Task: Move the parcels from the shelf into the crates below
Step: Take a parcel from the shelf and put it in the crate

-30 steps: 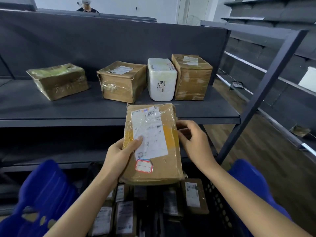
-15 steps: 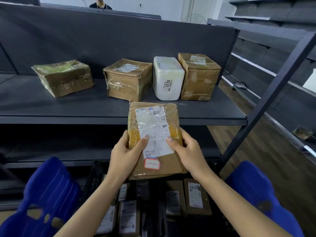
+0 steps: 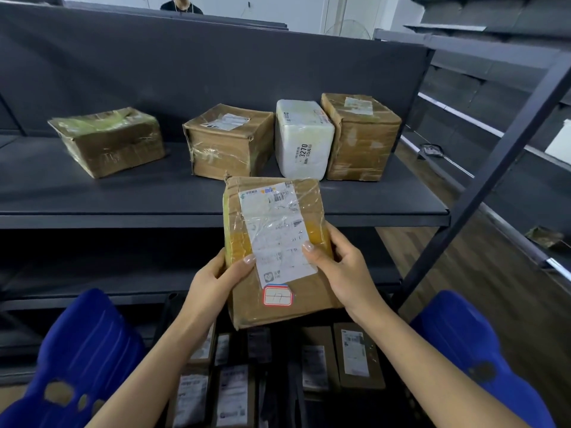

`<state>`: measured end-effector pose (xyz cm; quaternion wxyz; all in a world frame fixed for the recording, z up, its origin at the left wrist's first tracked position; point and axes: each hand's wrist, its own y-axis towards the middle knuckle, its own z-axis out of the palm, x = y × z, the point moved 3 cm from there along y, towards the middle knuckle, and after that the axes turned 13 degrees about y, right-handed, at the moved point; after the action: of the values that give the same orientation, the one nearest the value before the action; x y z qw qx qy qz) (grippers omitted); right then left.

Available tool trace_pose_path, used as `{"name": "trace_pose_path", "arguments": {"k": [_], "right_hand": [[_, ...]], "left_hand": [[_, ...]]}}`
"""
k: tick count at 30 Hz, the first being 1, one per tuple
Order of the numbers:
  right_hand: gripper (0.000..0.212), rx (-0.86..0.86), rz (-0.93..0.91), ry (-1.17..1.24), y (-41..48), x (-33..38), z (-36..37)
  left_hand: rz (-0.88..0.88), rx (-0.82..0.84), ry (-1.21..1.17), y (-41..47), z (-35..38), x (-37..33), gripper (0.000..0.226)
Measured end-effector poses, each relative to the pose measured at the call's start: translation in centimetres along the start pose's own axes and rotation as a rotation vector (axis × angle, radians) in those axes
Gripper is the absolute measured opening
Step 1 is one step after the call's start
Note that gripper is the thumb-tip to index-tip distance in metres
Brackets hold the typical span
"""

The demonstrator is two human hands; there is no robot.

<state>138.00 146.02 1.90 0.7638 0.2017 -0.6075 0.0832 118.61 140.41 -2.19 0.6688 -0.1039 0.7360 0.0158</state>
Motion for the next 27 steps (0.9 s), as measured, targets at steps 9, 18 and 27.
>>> {"name": "trace_pose_path", "arguments": {"k": [9, 18, 27], "right_hand": [[0.052, 0.122, 0.27, -0.105, -1.1, -1.7, -0.7], [0.032, 0.01, 0.264, -0.045, -2.9, -3.8, -1.7], [0.045, -0.201, 0.281, 0.055, -4.9, -5.7, -6.5]], "left_hand": [[-0.011, -0.058, -0.136, 1.1, -0.6, -0.3, 0.046], [-0.012, 0.059, -0.009, 1.5, 0.5, 0.4, 0.058], [-0.025, -0.019, 0.213, 1.6, 3.5, 2.4, 0.074]]}}
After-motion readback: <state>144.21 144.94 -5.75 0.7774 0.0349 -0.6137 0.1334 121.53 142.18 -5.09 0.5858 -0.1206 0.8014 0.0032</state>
